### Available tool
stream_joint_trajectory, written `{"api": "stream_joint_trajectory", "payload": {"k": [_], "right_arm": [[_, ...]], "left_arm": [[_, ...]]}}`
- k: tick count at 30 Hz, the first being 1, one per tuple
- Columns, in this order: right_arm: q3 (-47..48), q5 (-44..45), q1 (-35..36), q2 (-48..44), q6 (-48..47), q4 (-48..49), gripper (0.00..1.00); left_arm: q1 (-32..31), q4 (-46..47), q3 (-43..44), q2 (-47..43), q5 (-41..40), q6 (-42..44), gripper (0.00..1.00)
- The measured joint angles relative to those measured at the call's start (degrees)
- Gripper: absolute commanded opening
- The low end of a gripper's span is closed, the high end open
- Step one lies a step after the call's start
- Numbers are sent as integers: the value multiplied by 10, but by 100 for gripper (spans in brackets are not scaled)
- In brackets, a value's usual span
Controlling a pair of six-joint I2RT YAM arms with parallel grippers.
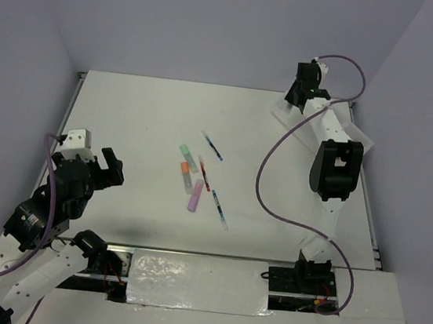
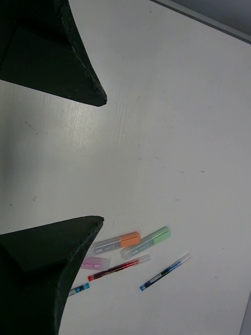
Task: Sort the stationery into containers
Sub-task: Place the pen in the storage box.
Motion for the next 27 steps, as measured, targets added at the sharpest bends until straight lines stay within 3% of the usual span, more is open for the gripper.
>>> {"api": "stream_joint_trajectory", "payload": {"k": [5,12,14,16,17,24,27], "right_arm": [[162,9,-11,93,-2,-49,21],[204,21,-16,140,-1,-73,27],[221,22,-21,152,-1,-75,45],[233,24,-29,163,4,-74,93],[235,26,-31,163,2,-75,100],[234,32,-37,158,-20,-73,100],[168,24,-20,114,-48,-68,100]], "left_arm": [[0,0,0,3,0,0,99],[0,0,0,5,3,0,99],[0,0,0,6,4,1,99],[0,0,0,7,5,1,99],[0,0,0,9,7,1,99],[0,2,0,20,20,3,99],[0,2,0,19,20,3,99]]}}
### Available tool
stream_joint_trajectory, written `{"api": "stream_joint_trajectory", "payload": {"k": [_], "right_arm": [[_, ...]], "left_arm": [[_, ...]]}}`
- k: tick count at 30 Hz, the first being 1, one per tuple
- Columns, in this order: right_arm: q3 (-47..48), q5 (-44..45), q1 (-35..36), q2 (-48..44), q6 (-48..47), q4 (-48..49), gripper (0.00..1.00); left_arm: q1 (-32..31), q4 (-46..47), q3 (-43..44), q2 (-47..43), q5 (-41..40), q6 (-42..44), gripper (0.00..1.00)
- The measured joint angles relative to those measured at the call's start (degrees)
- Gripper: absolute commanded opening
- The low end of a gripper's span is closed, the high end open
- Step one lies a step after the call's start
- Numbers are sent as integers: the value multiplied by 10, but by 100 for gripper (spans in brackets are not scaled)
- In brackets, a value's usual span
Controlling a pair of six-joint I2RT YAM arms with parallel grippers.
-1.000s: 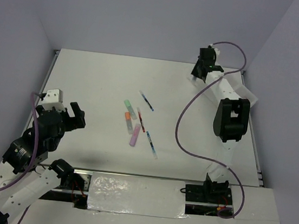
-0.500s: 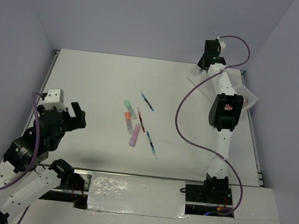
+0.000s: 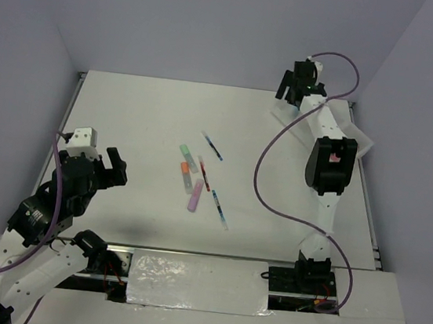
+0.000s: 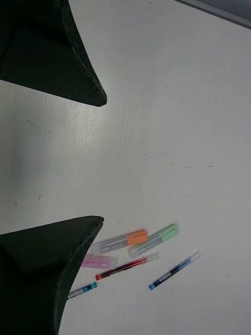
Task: Sort the stationery into containers
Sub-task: Place the pen in the storage box, then pick up the pen from the center of the board.
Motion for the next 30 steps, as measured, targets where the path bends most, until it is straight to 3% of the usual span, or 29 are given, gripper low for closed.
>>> {"api": "stream_joint_trajectory", "payload": {"k": [3,5,10,13,23,30], "right_arm": [[-139,-2,59,-103,-35,14,98],[-207,-12,125,-166,-50,25,85],[-223,-58,292,-223,-49,32,65],[-264,-87,343,-239,-43,49,65],[-235,-115,397,-101,-55,41,56],[-235,-132,400,-76,-69,33,55]], "left_arm": [[2,0,0,0,-1,0,99],[4,0,0,1,-1,0,99],[7,0,0,1,-8,-2,99],[10,-2,0,1,-16,-3,99],[11,-2,0,0,-21,-3,99],[12,-2,0,0,-21,-3,99]]}}
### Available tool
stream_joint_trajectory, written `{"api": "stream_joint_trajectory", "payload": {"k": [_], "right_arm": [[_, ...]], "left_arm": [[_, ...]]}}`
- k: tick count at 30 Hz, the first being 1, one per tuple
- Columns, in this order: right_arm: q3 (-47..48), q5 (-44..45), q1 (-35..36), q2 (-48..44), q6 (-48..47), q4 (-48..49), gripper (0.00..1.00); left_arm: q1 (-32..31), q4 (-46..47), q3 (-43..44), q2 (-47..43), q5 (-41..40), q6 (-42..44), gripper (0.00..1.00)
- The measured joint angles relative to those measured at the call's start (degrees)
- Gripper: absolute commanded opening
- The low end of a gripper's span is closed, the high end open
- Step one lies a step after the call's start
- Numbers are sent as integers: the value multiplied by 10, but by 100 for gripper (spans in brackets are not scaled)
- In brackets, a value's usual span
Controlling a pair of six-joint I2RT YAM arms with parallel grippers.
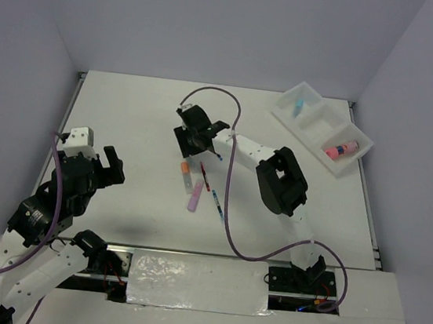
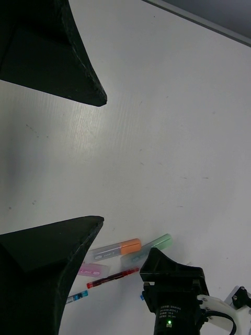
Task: Sort the stationery into containers
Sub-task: Pick up the pen from the center of the board, then place the pen in the storage box.
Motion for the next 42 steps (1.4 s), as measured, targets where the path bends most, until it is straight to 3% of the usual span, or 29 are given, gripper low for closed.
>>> {"api": "stream_joint_trajectory", "payload": {"k": [9,11,14,15,23,27,31,36,42], "right_arm": [[34,3,15,53,-11,-12,51],[45,7,17,57,-11,-17,46],[70,15,21,74,-13,-26,17],[73,11,21,75,-14,-24,0],[26,-180,8,53,-1,96,0],[3,-251,-45,4,45,161,0],[7,-208,-168,-51,104,176,0],[47,-79,-346,-57,149,155,4],[142,29,-414,-6,132,85,7]], "left_arm": [[0,0,0,0,0,0,99],[0,0,0,0,0,0,99],[0,0,0,0,0,0,99],[0,0,0,0,0,0,99],[0,0,0,6,1,0,99],[1,0,0,8,5,0,99],[1,1,0,8,6,1,99],[1,1,0,11,10,1,99],[1,2,0,26,10,1,99]]}}
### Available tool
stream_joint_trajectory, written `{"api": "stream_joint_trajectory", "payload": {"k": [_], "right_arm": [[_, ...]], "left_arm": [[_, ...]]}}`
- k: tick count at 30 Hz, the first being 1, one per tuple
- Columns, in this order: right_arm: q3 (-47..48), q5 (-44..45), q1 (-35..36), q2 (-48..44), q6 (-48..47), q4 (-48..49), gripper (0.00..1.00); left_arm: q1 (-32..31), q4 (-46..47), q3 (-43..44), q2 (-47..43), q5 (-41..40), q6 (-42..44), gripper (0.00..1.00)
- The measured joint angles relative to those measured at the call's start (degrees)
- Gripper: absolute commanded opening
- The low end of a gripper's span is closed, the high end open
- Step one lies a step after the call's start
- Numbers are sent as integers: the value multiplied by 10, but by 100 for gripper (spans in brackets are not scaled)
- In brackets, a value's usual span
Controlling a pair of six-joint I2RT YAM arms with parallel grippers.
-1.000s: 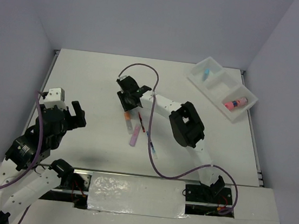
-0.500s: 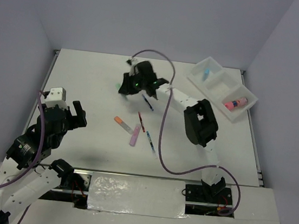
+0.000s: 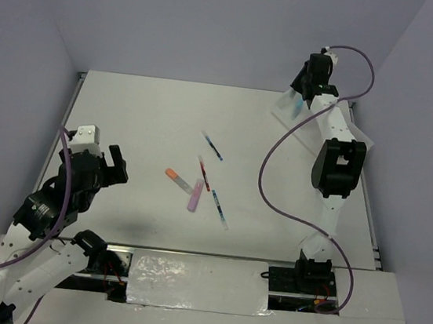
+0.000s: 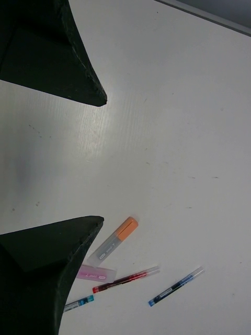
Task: Sort the stationery into containers
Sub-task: Place the pen in the storage box.
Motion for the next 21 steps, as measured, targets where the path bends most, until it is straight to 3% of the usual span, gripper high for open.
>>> {"api": "stream_joint_trajectory", "payload": {"k": [1,2,8,11,13,17,21], "right_arm": [[15,8,0,9,-5,-5,10],[27,14,0,17,-8,-10,20],[73,33,-10,70,-14,-34,57],[86,37,-17,89,-13,-49,69],[86,37,-20,90,-13,-63,100],[61,44,-7,68,-42,-60,100],[-69,-20,67,-27,-112,-38,96]], "left_arm": [[0,0,0,3,0,0,99],[1,0,0,6,1,0,99],[9,0,0,22,6,1,99],[12,1,0,23,6,1,99],[13,1,0,24,6,1,99],[16,1,0,29,9,1,99],[22,1,0,28,10,1,99]]}}
